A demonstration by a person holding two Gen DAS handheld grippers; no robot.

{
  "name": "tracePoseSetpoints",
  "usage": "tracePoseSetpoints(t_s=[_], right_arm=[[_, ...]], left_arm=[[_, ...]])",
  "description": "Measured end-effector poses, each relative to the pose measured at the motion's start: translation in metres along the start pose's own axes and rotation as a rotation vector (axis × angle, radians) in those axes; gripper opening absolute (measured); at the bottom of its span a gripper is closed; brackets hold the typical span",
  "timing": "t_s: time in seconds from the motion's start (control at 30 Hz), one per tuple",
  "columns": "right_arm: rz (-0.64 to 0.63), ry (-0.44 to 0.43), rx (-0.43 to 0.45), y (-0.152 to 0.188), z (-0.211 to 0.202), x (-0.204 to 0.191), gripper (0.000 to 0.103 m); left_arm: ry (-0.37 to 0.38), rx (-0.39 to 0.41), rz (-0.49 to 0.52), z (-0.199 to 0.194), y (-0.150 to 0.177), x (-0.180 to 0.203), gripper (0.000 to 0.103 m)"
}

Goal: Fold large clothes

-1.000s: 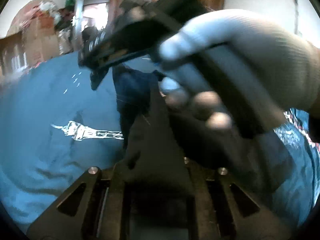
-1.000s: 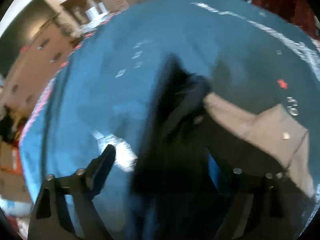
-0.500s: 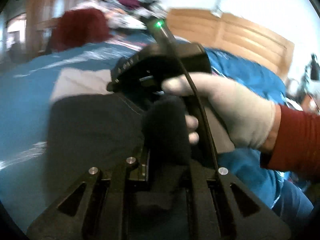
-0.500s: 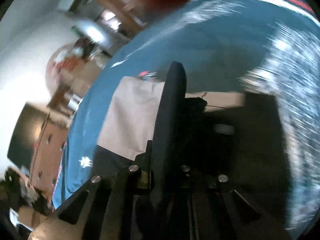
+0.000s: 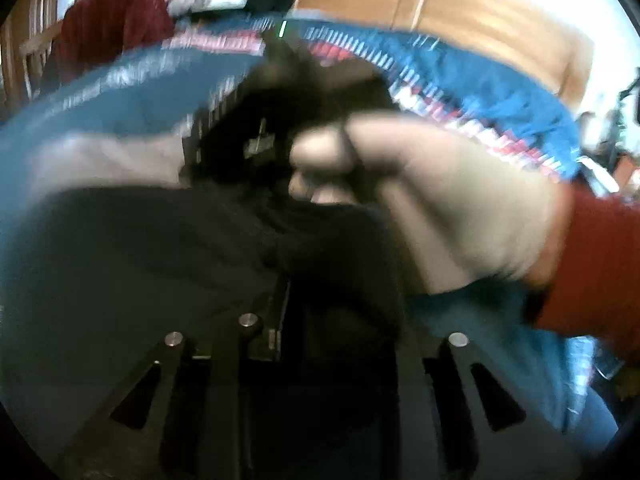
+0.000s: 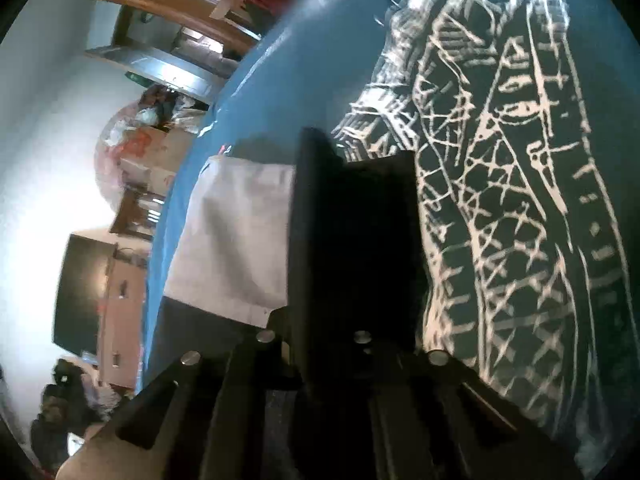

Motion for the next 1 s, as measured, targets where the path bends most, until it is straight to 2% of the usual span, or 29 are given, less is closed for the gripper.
tracePoseSetpoints(t_s=[0.1,0.2,0.23,0.27,0.43,0.5,0.53,0.57,0.63,0.73,0.8,0.9,0.97,1.0], right_arm=[[0.014,-0.05,-0.035,0.0,-0.003,0.006,0.007],[0.031,-0.044,-0.067,0.01,-0.028,0.007,0.029],[0.029,-0.055,-0.07,0.016,-0.033,0.004,0.041],[0.02,-0.072,-0.073,0.029,-0.047,-0.002,0.044],[-0.025,-0.038,-0.068,0.1,-0.096,-0.027,0.044],[-0.039,-0.03,-0.065,0.123,-0.108,-0.035,0.053],[-0.038,-0.019,-0.053,0.131,-0.114,-0.037,0.063],[-0.035,-0.018,-0.05,0.139,-0.115,-0.041,0.068],[-0.033,0.006,-0.07,0.156,-0.113,-0.045,0.068],[-0.051,0.042,-0.093,0.178,-0.109,-0.055,0.068],[-0.055,0.055,-0.087,0.181,-0.104,-0.061,0.068],[-0.034,0.057,-0.057,0.178,-0.097,-0.06,0.065],[-0.042,0.074,-0.021,0.172,-0.098,-0.055,0.015],[-0.04,0.077,0.007,0.168,-0.098,-0.051,0.015]], left_arm=[[0.021,0.012,-0.01,-0.022,0.002,0.001,0.028],[0.04,0.053,0.006,-0.071,0.019,0.006,0.029],[0.032,0.078,0.005,-0.094,0.029,0.005,0.03],[0.025,0.1,-0.003,-0.112,0.04,0.001,0.031],[-0.089,0.151,-0.09,-0.189,0.098,-0.029,0.034],[-0.126,0.157,-0.12,-0.203,0.113,-0.043,0.036],[-0.158,0.15,-0.13,-0.205,0.118,-0.052,0.038],[-0.182,0.134,-0.137,-0.203,0.122,-0.058,0.04],[-0.229,0.116,-0.149,-0.196,0.124,-0.072,0.04],[-0.261,0.087,-0.132,-0.177,0.118,-0.081,0.041],[-0.254,0.07,-0.123,-0.163,0.114,-0.085,0.044],[-0.289,0.033,-0.122,-0.138,0.106,-0.104,0.043],[-0.302,0.031,-0.137,-0.135,0.102,-0.113,0.037],[-0.331,0.06,-0.131,-0.144,0.096,-0.116,0.031]])
Point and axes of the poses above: each gripper's, at about its wrist camera, not at the fingertips, and z roughly the way its jaws point, x to its right, y to its underside, the point moved 7 cm from there along z, roughly the way its jaws point, and after that the axes turned 2 degrees about -x, right-handed, at the moved point
